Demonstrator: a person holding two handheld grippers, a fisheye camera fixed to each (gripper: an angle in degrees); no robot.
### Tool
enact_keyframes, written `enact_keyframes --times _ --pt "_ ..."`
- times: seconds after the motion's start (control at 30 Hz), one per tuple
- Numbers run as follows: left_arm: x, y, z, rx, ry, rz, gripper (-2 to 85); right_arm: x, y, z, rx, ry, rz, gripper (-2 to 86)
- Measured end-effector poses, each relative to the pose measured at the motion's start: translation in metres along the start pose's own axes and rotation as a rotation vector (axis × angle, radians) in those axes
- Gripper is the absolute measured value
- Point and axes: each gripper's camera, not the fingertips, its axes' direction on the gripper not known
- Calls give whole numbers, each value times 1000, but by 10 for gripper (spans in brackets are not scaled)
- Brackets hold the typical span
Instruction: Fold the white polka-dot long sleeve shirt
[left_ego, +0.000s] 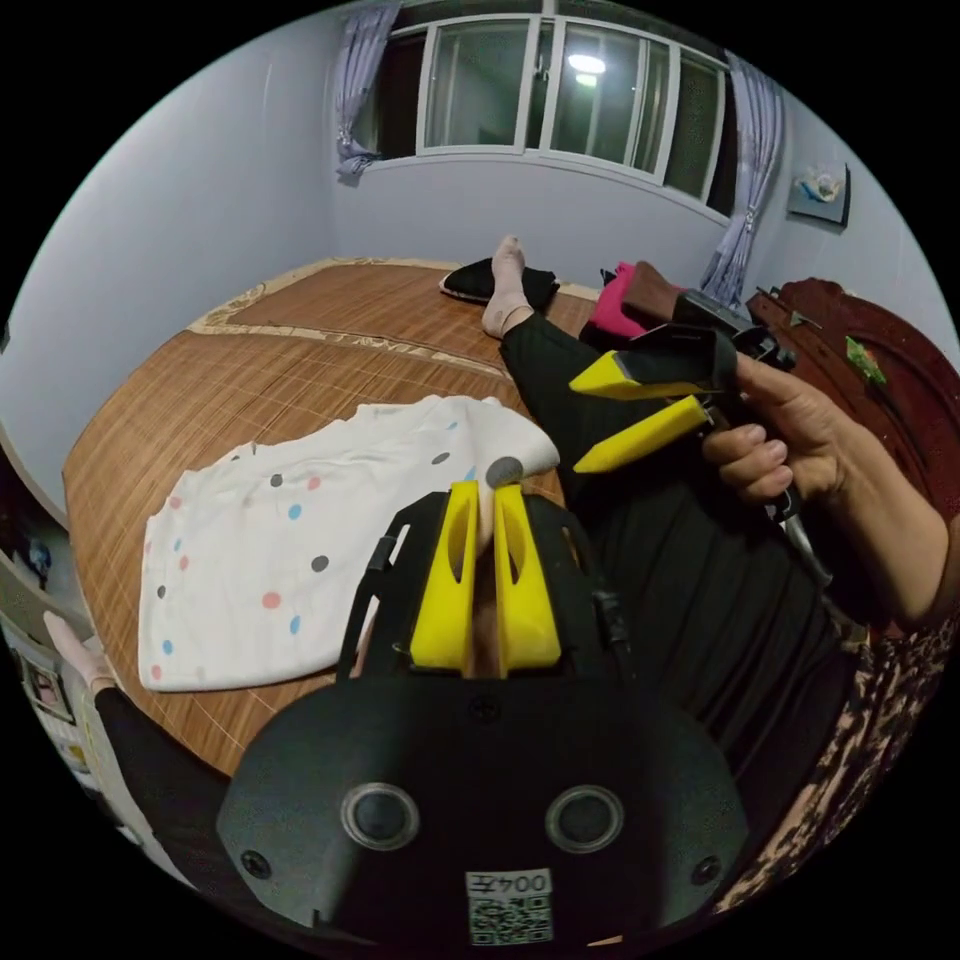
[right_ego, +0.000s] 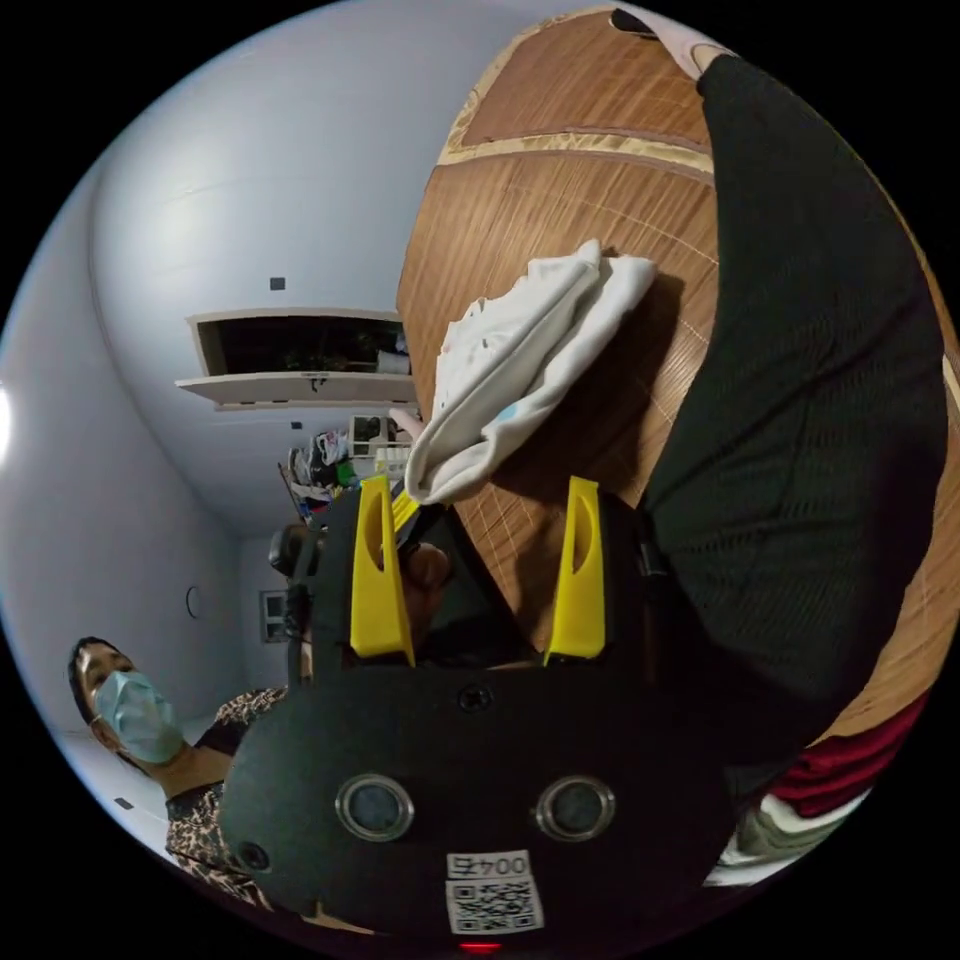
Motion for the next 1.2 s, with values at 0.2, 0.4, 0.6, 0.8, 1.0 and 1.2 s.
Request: enact_keyframes --times 0.2,0.4,0.6,0.8,1.0,1.2 --pt "9 13 -24 18 -4 25 26 3 -1 49 -73 -89 63 244" --pt "18 30 -33 -12 5 69 27 9 -8 89 -61 -186 131 230" --pt "28 23 -39 -20 -43 142 25 -8 -7 100 -42 -148 123 232" --pt "60 22 -33 -57 -139 327 24 -22 -10 122 -82 -82 125 225" --pt "65 19 -33 -66 -219 447 21 -41 -13 148 -126 94 93 111" --pt "-2 9 -58 0 -2 334 21 -72 -11 165 -69 121 10 64"
